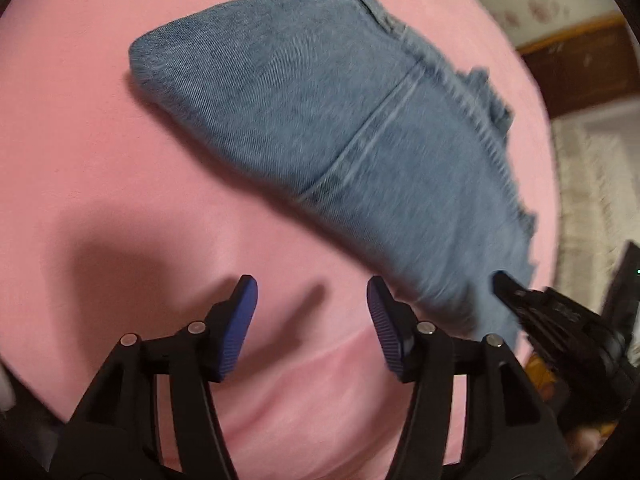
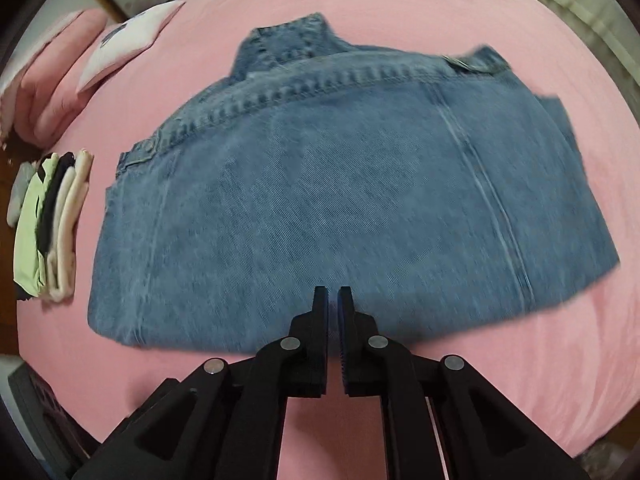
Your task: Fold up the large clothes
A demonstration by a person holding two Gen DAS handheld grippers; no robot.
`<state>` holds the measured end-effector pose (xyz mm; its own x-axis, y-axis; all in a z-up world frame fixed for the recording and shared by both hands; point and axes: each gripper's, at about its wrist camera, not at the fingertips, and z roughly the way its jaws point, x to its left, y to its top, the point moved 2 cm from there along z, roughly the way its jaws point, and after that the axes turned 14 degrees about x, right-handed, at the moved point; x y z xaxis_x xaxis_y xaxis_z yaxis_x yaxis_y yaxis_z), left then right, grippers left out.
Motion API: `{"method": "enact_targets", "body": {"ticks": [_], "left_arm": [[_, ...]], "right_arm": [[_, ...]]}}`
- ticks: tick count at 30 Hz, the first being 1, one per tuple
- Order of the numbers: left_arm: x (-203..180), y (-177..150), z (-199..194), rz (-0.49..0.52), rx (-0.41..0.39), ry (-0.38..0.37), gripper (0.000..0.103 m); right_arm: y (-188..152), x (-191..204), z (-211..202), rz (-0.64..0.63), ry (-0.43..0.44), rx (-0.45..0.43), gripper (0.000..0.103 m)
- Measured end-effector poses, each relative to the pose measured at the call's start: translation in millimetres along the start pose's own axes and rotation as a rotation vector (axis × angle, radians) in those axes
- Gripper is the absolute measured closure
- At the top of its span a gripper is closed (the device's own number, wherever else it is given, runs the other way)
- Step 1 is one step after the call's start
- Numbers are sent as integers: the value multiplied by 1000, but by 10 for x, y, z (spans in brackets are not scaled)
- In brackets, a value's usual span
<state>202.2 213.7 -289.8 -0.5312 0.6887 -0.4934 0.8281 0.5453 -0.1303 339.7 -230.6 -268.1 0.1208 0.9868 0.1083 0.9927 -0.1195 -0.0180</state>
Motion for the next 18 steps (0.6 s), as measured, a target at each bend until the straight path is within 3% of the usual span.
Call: {"method": "enact_targets", "body": {"ticks": [3, 6, 10, 18], "left_arm": [[151, 146, -14, -72, -49, -101, 46], [270, 248, -4, -132, -94, -129, 43], [417, 390, 15, -204, -154, -222, 42], [529, 556, 18, -260, -225, -237, 42]], "right_arm": [[280, 137, 60, -56, -41, 6, 94], [525, 240, 122, -99, -54, 17, 94], [740, 331, 233, -144, -75, 24, 93], [971, 334, 542, -165, -58, 73, 89]]}}
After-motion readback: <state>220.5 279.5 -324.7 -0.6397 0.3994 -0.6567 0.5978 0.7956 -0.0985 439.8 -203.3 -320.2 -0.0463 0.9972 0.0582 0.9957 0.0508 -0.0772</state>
